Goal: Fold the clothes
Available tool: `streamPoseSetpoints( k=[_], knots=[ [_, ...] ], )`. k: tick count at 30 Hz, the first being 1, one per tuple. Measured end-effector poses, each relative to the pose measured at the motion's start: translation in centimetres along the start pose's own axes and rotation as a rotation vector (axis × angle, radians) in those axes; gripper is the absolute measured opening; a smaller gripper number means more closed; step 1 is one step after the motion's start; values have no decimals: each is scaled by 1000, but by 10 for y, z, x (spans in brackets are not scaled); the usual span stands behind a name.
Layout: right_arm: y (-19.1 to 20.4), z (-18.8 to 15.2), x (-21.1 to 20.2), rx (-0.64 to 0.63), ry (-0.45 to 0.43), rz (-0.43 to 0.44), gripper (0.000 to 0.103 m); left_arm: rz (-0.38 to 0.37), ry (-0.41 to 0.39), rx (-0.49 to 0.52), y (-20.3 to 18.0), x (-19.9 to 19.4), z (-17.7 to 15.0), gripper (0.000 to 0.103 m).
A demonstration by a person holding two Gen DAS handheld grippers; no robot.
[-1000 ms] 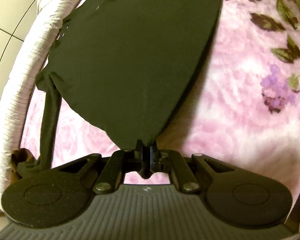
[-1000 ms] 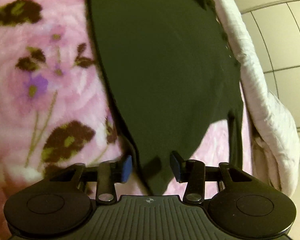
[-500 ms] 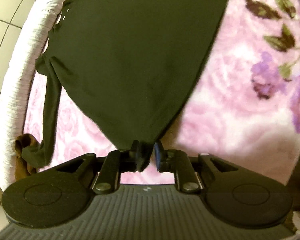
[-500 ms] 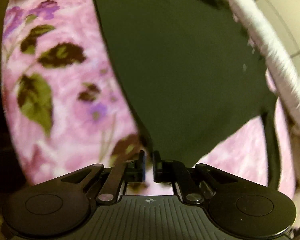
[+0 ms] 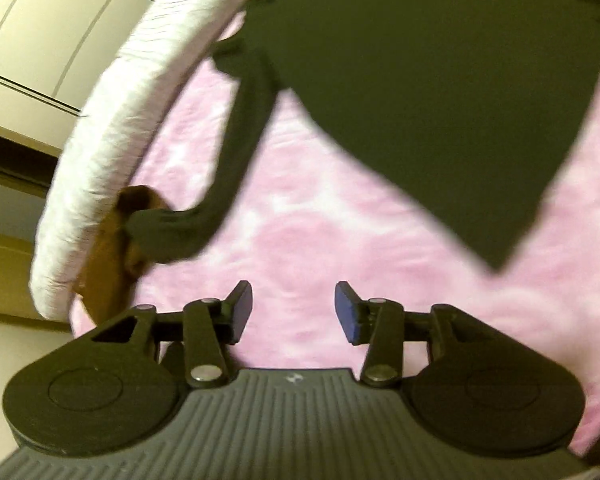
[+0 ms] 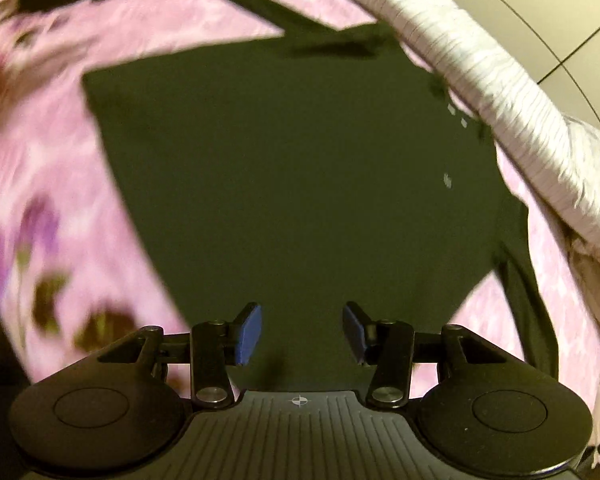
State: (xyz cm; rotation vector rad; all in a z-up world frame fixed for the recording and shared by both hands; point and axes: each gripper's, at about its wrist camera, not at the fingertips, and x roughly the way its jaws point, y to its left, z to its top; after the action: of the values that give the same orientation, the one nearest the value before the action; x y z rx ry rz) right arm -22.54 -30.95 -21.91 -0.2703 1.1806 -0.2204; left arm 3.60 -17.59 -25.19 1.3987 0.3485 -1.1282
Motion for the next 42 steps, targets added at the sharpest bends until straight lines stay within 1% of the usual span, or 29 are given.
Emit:
streamPoseSetpoints(
  k=[2, 3, 6, 8, 9, 10, 11, 15, 16, 17, 18, 19, 20, 21, 23, 24, 25, 26, 28, 29, 32, 34, 38, 39, 40, 41, 42],
  knots=[
    [5, 34, 9, 17, -2, -18, 48, 0, -22, -13, 43, 31, -9, 41],
    [9, 52, 15, 26, 1, -32, 48, -5, -30, -36, 64, 46, -13, 41],
    [24, 102, 34, 63, 29, -58, 48, -36, -54, -120, 135, 101, -20, 41],
    [32, 130, 46, 101, 50, -66, 48, -69, -64, -181, 178, 141, -22, 43],
    [36, 143, 53, 127, 60, -67, 49, -83, -69, -213, 195, 159, -23, 44],
    [39, 156, 59, 153, 71, -67, 49, -100, -74, -246, 213, 178, -23, 47],
    [42, 169, 66, 178, 83, -65, 49, -120, -77, -275, 226, 195, -22, 50],
    [46, 207, 94, 252, 130, -51, 49, -216, -89, -373, 263, 252, -18, 54],
    [46, 214, 101, 260, 139, -52, 49, -252, -95, -396, 266, 261, -18, 53],
    [47, 220, 106, 266, 148, -50, 49, -288, -101, -418, 269, 270, -18, 47],
    [47, 225, 112, 271, 157, -49, 49, -314, -109, -434, 272, 272, -20, 37],
    [46, 231, 117, 275, 166, -48, 49, -333, -119, -446, 274, 269, -22, 19],
    [46, 234, 121, 275, 175, -47, 49, -352, -130, -457, 275, 266, -25, 7],
    [45, 238, 124, 276, 181, -45, 49, -342, -139, -478, 279, 258, -31, 5],
    [42, 243, 127, 277, 182, -41, 49, -272, -151, -541, 289, 237, -45, 5],
    [41, 246, 129, 277, 181, -40, 49, -228, -147, -595, 296, 227, -55, 5],
    [40, 248, 130, 274, 176, -40, 49, -187, -133, -672, 305, 214, -67, 5],
    [39, 251, 130, 272, 170, -42, 49, -168, -109, -726, 308, 205, -78, 5],
    [38, 257, 133, 271, 163, -40, 49, -163, -53, -784, 308, 192, -95, 6],
    [37, 259, 136, 274, 163, -35, 49, -172, -25, -802, 305, 189, -102, 8],
    [39, 271, 144, 274, 158, -6, 49, -209, 43, -821, 292, 190, -116, 13],
    [42, 279, 146, 257, 141, 8, 49, -205, 75, -842, 292, 192, -124, 15],
    [46, 294, 149, 227, 107, 25, 50, -190, 136, -892, 298, 198, -139, 15],
    [46, 297, 149, 226, 100, 27, 50, -185, 137, -888, 298, 197, -141, 15],
    [46, 299, 150, 227, 97, 28, 50, -182, 118, -864, 299, 195, -138, 19],
    [46, 301, 152, 229, 94, 30, 50, -180, 92, -835, 300, 192, -134, 27],
    [45, 303, 153, 232, 91, 32, 50, -185, 62, -798, 301, 191, -127, 33]
  ],
)
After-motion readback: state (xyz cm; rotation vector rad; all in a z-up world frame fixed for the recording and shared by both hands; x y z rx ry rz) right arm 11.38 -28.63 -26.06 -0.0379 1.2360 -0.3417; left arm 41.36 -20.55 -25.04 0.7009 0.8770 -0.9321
